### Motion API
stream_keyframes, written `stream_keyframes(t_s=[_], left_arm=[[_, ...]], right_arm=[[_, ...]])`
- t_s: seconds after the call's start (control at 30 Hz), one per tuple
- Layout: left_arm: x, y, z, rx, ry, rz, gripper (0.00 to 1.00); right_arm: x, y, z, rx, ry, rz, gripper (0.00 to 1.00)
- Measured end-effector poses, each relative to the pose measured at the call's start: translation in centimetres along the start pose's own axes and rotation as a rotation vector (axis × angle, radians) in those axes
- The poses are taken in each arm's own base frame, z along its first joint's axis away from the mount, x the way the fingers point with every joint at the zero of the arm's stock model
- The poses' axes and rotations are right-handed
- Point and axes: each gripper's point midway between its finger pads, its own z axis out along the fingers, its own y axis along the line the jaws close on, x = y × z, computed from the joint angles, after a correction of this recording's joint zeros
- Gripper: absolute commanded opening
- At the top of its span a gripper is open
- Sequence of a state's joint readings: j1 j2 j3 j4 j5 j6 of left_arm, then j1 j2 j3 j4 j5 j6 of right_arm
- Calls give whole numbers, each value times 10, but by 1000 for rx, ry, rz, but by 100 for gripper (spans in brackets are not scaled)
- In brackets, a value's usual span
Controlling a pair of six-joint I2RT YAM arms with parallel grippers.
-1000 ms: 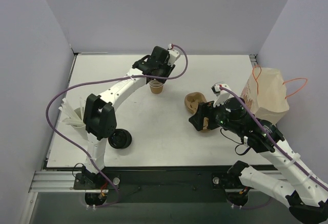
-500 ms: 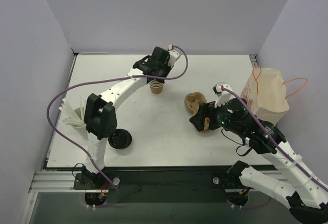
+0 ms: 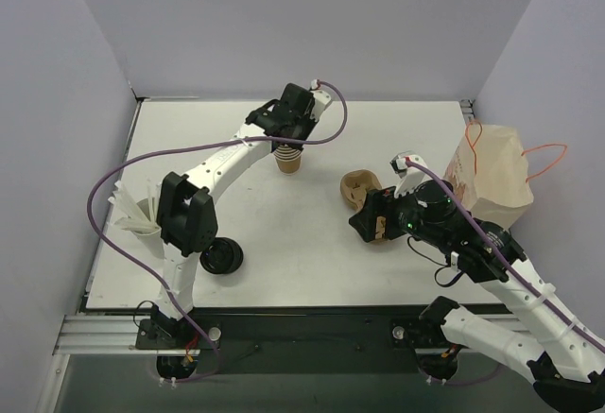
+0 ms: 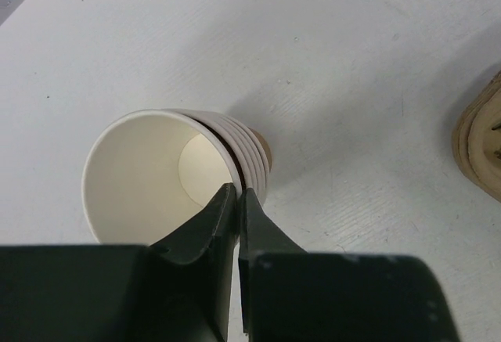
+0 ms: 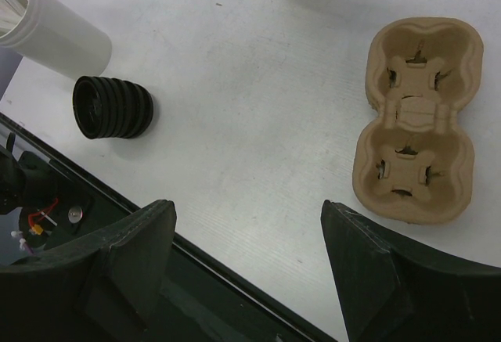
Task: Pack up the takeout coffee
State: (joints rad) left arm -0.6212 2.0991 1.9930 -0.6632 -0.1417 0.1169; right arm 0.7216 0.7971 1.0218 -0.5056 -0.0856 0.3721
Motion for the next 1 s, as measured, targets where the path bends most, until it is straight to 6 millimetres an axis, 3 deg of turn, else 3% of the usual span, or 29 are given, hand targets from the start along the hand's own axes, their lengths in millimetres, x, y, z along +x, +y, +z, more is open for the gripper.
stream_keyframes(t_s=[0.3, 0.57, 0.83, 1.0], left_arm=[[-11, 7, -8, -54, -15, 25, 0], [-25, 1, -21, -126, -36, 85, 0], [-56, 3, -48, -154, -108, 81, 0], [-57, 3, -75, -168, -108, 85, 0]], right_arm=[[1, 0, 1, 2, 4, -1, 77], [1, 0, 1, 2, 4, -1, 77], [0, 0, 1, 2, 3, 0, 77], [-1, 0, -3, -3, -10, 5, 77]])
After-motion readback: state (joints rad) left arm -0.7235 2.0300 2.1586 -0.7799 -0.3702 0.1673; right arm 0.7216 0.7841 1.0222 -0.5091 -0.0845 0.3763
